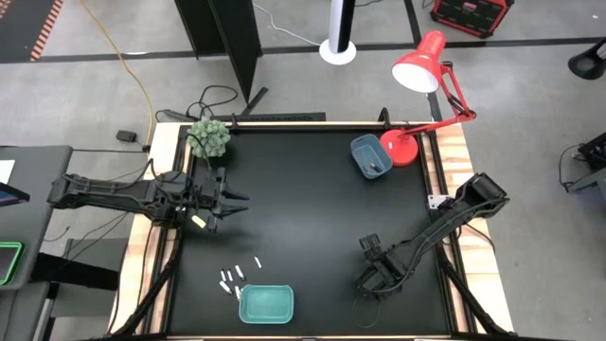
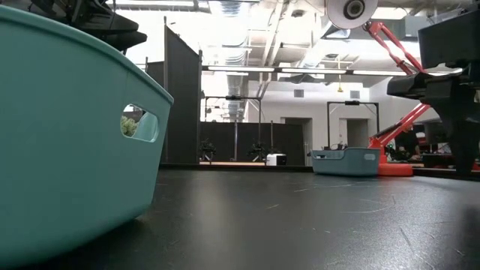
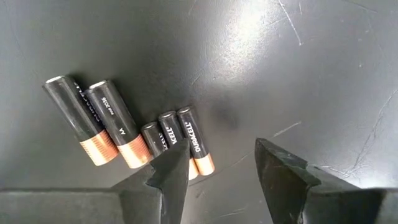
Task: Sort batteries
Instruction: Put the silver battery into the green bin, then put the black battery into the blue bin
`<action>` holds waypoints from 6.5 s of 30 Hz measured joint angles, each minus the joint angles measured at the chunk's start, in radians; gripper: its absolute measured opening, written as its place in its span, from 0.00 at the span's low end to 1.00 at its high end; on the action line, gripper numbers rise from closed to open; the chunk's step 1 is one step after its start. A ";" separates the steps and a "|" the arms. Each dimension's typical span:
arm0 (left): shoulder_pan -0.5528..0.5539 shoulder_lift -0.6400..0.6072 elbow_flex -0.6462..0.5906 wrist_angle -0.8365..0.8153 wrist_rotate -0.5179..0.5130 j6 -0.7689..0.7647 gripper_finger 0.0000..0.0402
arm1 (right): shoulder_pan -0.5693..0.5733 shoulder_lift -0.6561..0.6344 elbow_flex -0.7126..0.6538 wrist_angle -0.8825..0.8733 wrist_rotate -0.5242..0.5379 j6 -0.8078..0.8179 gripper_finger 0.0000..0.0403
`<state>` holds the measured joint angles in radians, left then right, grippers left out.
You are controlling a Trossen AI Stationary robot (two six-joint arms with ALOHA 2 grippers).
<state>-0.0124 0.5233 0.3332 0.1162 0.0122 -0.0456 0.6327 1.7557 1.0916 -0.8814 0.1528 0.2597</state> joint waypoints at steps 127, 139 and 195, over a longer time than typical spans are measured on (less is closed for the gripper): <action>-0.393 0.511 0.463 -0.154 -0.010 0.318 0.04 | -0.060 -0.002 -0.001 -0.027 0.040 0.061 0.49; -0.400 0.542 0.464 -0.270 -0.064 0.189 0.04 | -0.060 -0.002 -0.001 -0.027 0.040 0.062 0.49; -0.639 0.682 0.464 -0.258 -0.136 0.063 0.38 | -0.015 -0.002 0.003 -0.050 0.000 0.046 0.51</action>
<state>-0.6518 1.2051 0.7975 -0.1418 -0.1237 0.0176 0.6175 1.7535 1.0946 -0.9315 0.1532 0.3054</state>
